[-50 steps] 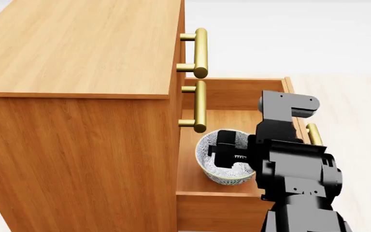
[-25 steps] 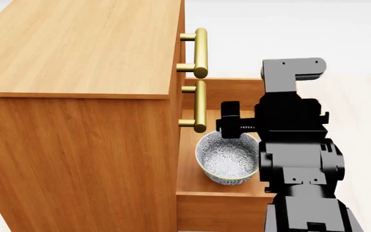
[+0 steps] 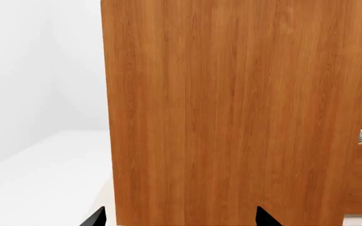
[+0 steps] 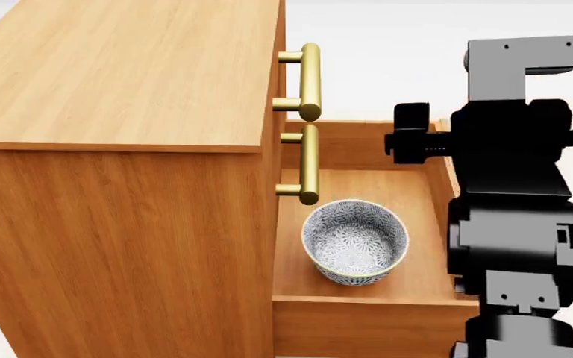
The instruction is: Put the bowl in the bottom drawer of the cabinet and close it.
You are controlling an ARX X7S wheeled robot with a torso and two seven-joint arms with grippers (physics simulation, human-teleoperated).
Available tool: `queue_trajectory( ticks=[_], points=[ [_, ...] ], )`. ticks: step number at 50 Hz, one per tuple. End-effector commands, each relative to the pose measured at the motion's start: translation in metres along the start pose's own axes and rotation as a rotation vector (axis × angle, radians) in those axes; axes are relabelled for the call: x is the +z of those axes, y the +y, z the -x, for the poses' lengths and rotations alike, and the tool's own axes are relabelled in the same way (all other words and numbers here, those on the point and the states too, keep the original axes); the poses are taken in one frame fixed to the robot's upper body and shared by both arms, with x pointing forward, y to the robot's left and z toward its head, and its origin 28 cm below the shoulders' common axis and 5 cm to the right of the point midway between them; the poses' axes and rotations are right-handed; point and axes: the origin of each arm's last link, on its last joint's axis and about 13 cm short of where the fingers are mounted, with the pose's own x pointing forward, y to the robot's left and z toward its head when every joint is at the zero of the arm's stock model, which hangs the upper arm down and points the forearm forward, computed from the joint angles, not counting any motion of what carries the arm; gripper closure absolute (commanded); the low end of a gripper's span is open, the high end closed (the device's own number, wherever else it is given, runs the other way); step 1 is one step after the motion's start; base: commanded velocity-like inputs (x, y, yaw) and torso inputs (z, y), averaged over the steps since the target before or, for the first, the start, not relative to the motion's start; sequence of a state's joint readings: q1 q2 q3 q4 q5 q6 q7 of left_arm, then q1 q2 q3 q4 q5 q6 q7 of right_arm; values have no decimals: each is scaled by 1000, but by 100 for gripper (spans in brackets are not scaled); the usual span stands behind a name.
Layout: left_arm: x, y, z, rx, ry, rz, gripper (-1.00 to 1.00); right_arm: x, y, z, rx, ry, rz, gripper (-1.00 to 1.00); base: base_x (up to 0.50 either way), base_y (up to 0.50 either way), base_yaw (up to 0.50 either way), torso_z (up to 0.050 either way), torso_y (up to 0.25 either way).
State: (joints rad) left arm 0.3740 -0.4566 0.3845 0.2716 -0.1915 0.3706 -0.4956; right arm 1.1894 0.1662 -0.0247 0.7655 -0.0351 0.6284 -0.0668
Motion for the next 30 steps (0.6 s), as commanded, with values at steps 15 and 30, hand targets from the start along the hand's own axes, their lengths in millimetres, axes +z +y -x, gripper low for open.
queue_trajectory(
  ticks=[15, 30],
  points=[
    [0, 0, -1, -6, 3, 4, -100, -5, -52, 28, -198, -100, -17, -100, 0, 0, 0, 0, 0],
    [-2, -1, -1, -2, 7, -8, -100, -29, -73, 42, -270, -90, -41, -100, 0, 0, 0, 0, 0]
  ],
)
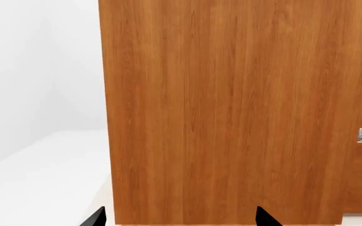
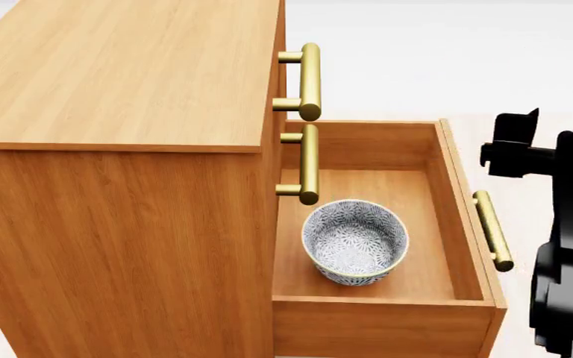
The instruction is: Put the bowl in the bottom drawer of the cabinet and close it.
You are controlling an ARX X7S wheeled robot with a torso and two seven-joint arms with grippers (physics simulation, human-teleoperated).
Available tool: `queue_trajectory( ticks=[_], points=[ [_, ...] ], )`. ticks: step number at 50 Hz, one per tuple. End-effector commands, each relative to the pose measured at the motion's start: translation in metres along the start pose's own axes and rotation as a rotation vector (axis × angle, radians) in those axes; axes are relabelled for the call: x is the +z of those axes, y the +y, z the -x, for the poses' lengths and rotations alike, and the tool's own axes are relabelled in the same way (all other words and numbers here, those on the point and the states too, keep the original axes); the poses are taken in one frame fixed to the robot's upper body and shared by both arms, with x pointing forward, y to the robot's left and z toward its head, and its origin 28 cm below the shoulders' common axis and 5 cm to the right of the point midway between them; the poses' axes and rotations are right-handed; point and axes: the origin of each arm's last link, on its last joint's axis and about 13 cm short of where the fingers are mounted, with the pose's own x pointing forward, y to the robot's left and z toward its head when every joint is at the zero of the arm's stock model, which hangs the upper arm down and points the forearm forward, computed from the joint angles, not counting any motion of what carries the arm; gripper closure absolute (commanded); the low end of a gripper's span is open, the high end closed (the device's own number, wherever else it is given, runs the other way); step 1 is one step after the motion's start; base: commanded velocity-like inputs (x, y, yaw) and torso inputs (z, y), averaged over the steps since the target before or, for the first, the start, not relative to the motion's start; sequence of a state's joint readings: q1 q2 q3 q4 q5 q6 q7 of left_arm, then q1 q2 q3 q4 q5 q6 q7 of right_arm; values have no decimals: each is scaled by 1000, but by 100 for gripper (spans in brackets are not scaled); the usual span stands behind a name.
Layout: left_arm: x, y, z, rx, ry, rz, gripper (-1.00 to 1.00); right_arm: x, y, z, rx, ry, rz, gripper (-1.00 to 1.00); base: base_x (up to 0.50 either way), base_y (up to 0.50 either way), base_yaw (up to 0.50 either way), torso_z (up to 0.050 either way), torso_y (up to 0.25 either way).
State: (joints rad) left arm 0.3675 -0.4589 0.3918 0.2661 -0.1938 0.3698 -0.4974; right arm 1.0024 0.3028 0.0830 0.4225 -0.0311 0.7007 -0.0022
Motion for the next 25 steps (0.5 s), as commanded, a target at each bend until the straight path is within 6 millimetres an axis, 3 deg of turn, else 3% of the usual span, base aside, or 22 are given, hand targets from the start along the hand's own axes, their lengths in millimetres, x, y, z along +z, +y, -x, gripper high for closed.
queue_trajectory(
  ticks=[1, 18, 25],
  points=[
    [-1, 0, 0, 1, 5, -7, -100, -12, -18, 10, -51, 2, -21, -100, 0, 0, 0, 0, 0],
    [-1, 0, 0, 3, 7, -7, -100, -39, -31, 23, -89, 22, -49, -100, 0, 0, 0, 0, 0],
    [0, 0, 0, 2, 3, -6, -100, -59, -32, 27, -87, 51, -36, -100, 0, 0, 0, 0, 0]
  ],
)
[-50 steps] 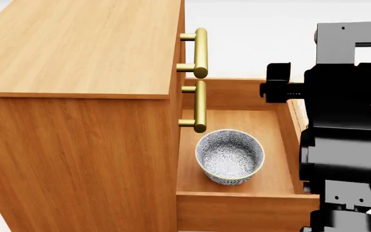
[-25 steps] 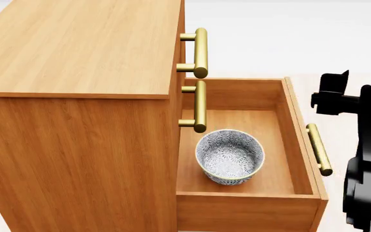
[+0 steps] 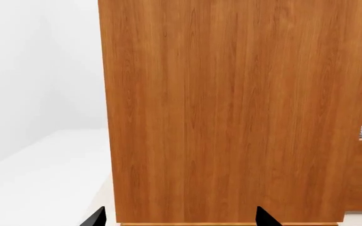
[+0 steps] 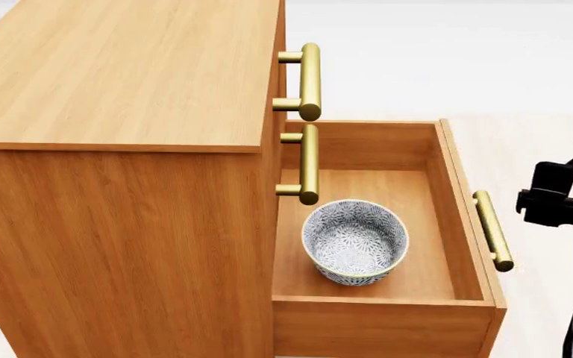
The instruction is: Put the bowl in the bottom drawer of the cabinet and close it.
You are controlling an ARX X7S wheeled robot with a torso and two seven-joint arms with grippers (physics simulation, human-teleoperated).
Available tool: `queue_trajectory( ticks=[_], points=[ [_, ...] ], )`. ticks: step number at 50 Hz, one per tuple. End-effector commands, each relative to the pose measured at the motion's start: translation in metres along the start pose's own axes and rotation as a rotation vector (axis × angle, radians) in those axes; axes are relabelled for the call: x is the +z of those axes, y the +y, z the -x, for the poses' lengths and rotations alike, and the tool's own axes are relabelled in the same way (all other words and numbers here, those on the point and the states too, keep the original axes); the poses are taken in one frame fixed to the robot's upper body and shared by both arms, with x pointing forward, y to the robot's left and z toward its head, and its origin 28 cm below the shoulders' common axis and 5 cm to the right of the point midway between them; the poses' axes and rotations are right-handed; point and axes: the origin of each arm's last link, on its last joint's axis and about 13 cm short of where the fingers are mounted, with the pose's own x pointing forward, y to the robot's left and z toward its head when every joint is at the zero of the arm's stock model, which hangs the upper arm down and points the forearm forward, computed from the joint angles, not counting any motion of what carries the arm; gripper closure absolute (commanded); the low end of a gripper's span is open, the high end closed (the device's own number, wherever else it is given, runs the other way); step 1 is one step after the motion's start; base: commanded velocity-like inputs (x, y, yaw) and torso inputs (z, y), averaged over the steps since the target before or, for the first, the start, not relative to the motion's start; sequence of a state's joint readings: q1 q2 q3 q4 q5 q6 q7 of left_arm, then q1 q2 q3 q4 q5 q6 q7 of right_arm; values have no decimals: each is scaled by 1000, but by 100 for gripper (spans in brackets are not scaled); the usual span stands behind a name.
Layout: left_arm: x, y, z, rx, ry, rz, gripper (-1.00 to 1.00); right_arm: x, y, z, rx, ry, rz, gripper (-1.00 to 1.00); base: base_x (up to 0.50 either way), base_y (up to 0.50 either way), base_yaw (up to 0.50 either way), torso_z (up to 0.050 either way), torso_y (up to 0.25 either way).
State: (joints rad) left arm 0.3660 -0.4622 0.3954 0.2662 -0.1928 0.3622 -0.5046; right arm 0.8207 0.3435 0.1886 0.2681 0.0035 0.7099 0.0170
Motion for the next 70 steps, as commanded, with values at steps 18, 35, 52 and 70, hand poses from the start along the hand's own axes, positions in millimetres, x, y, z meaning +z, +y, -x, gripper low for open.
queue_trajectory(
  ticks=[18, 35, 52, 70],
  points=[
    [1, 0, 1, 0, -4, -2, -100, -55, -10, 9, -33, 96, -5, -100, 0, 0, 0, 0, 0],
    [0, 0, 1, 1, -3, -8, -100, -75, -14, 14, -42, 138, -24, -100, 0, 0, 0, 0, 0],
    [-1, -1, 1, -3, 15, -39, -100, -85, -18, 14, -61, 160, -22, -100, 0, 0, 0, 0, 0],
    [-3, -1, 0, -3, 13, -49, -100, -97, -17, 12, -43, 187, 1, -100, 0, 0, 0, 0, 0]
  ],
)
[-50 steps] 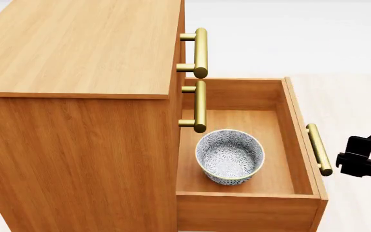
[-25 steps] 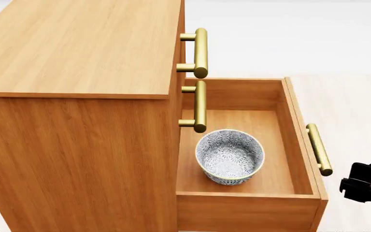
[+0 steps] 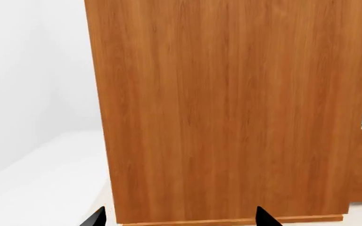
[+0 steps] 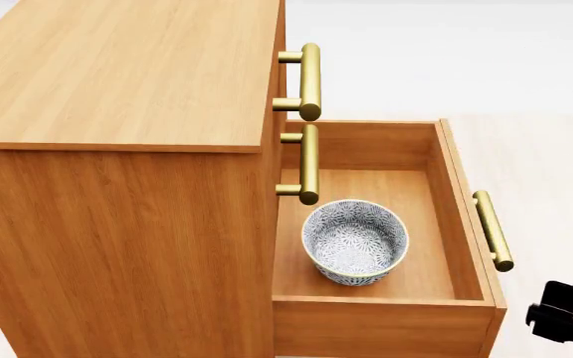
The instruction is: Put the bowl in the bottom drawer of the cabinet and close it.
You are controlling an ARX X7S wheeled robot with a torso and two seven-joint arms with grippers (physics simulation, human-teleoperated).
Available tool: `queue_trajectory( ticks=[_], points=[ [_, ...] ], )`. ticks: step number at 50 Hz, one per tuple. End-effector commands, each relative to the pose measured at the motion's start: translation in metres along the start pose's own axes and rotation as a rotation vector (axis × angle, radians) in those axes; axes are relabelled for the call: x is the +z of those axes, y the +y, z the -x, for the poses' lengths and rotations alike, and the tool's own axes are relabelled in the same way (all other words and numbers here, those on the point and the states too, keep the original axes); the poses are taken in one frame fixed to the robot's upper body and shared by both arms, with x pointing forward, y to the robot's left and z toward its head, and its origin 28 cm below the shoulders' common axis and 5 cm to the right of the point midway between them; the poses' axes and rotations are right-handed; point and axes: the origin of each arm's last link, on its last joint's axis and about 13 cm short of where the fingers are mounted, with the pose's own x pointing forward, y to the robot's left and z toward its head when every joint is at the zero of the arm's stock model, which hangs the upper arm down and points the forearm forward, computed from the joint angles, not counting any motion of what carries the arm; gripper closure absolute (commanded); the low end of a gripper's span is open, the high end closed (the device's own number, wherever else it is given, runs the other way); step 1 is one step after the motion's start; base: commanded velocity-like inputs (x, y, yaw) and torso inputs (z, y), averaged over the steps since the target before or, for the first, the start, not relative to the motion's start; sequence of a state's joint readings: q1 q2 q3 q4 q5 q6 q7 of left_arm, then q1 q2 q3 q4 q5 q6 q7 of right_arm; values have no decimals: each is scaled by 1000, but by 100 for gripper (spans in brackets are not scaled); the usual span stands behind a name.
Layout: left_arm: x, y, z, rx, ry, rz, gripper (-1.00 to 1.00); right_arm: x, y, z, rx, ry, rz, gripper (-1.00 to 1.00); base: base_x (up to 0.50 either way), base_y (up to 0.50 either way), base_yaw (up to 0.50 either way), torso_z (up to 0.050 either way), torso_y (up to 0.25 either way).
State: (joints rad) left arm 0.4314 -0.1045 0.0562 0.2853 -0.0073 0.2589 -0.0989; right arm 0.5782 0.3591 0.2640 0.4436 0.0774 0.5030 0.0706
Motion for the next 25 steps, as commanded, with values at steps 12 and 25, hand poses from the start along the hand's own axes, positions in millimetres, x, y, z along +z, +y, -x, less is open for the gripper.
queue_trajectory(
  ticks=[12, 25],
  points=[
    [0, 3, 4, 0, 2, 3, -100, 0, 15, -5, 68, 11, 59, -100, 0, 0, 0, 0, 0],
    [0, 3, 4, 1, 3, 9, -100, -3, 23, -6, 97, 19, 80, -100, 0, 0, 0, 0, 0]
  ],
)
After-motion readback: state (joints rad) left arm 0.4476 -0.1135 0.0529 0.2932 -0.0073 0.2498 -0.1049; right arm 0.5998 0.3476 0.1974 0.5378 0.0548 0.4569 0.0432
